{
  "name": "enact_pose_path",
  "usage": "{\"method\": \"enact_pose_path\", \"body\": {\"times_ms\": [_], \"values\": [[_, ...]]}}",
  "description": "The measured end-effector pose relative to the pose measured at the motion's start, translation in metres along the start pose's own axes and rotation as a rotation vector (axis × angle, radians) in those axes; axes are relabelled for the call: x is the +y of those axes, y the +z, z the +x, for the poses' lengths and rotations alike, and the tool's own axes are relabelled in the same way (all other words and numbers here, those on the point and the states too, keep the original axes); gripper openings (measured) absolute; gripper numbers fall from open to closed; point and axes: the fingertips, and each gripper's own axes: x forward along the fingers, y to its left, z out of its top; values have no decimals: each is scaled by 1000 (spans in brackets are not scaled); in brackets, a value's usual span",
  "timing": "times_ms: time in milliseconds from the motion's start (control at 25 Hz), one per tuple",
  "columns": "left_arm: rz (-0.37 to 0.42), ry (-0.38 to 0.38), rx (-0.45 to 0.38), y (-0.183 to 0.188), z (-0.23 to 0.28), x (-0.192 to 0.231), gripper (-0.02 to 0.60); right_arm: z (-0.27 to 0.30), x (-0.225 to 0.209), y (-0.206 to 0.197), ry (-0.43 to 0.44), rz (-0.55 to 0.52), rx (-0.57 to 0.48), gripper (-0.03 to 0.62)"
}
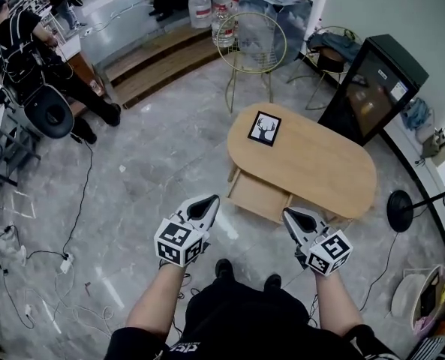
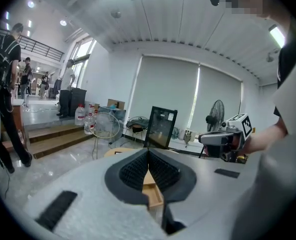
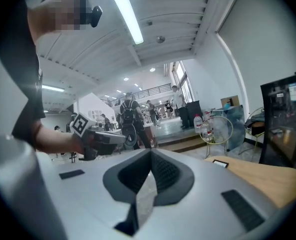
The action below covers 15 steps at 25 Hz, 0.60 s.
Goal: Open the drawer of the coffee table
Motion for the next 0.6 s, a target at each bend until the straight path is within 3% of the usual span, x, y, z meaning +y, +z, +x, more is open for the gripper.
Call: {"method": "enact_pose_path", "body": {"times_ms": [200, 400, 600], "values": [[27, 22, -8, 9, 12, -66, 2, -85, -26, 4, -40, 2, -38, 5], [22, 43, -53, 19, 37, -142, 2, -170, -64, -5, -59, -69, -9, 5], [32, 16, -15, 4, 59, -204, 2, -230, -89, -5, -75, -46, -36, 3]]}}
